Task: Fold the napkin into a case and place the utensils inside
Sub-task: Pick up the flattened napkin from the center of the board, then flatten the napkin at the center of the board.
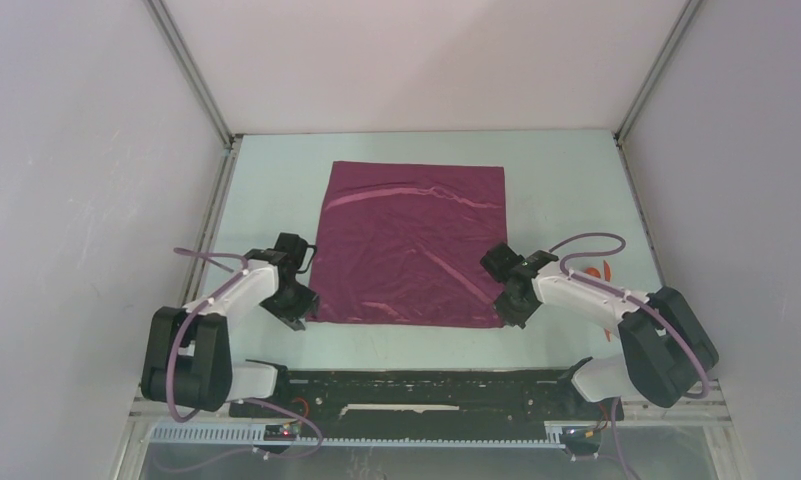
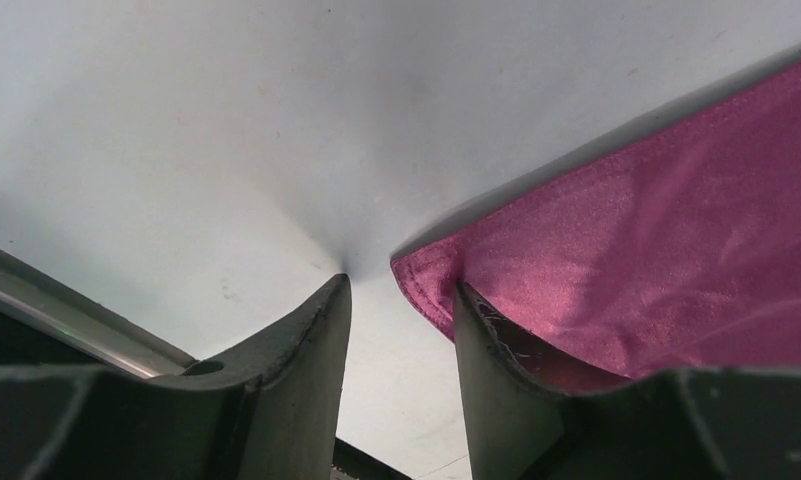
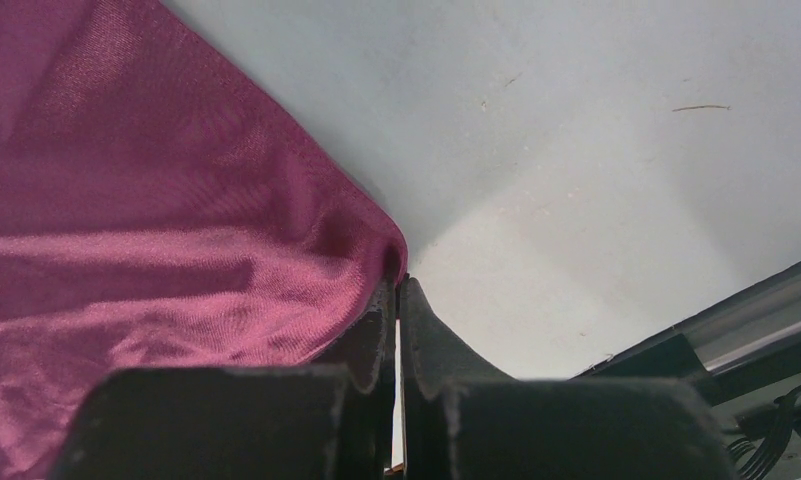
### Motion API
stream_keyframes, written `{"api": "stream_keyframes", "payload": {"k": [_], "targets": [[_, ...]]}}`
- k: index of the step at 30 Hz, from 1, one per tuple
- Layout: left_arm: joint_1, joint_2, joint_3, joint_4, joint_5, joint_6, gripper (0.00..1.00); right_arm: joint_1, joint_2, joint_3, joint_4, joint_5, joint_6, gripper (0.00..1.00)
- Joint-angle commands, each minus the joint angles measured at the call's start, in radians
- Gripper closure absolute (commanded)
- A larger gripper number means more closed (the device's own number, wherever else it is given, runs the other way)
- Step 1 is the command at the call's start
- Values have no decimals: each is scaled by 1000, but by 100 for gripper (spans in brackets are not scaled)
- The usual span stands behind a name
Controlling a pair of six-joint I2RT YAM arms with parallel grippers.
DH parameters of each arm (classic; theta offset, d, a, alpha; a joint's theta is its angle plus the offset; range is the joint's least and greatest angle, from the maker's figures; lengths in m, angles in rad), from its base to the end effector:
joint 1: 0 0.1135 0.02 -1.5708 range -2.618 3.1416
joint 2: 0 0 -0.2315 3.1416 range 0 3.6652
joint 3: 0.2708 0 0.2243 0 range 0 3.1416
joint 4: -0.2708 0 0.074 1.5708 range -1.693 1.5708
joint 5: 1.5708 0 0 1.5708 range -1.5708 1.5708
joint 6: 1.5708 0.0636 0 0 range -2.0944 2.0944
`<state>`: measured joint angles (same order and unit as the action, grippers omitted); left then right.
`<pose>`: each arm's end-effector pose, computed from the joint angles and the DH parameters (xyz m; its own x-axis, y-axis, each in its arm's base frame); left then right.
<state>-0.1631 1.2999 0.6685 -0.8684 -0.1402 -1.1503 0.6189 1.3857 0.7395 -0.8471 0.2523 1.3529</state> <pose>0.1767 -0.0201 0.1208 -0.5396 -0.8273 -0.1562 -0.8369 0.5474 -0.0079 0.1693 0.1011 0.1236 -0.7087 0.6560 -0.2597 0.6748 0.7376 0.0218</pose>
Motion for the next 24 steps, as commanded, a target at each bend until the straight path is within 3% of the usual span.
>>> {"api": "stream_keyframes", "payload": {"k": [1, 6, 10, 13, 15, 16, 20, 24], "targets": [[2, 26, -16, 48, -8, -36, 52, 11, -34, -5, -22, 44, 23, 100], [2, 72, -28, 81, -12, -38, 57, 13, -31, -5, -21, 41, 24, 100], [6, 71, -55, 129, -37, -30, 68, 15, -38, -5, -27, 47, 26, 100], [9, 69, -63, 167, -42, -14, 78, 18, -46, -5, -32, 54, 27, 100], [11, 65, -64, 185, -49, -9, 97, 21, -51, -5, -34, 60, 27, 100], [11, 64, -58, 185, -57, -1, 100, 21, -52, -5, -34, 63, 27, 100], [8, -3, -45, 183, -69, 47, 100, 23, -77, -5, -12, 66, -22, 100], [-15, -205, -18, 135, -81, 107, 100, 22, -199, -6, 48, 75, -193, 100]]}}
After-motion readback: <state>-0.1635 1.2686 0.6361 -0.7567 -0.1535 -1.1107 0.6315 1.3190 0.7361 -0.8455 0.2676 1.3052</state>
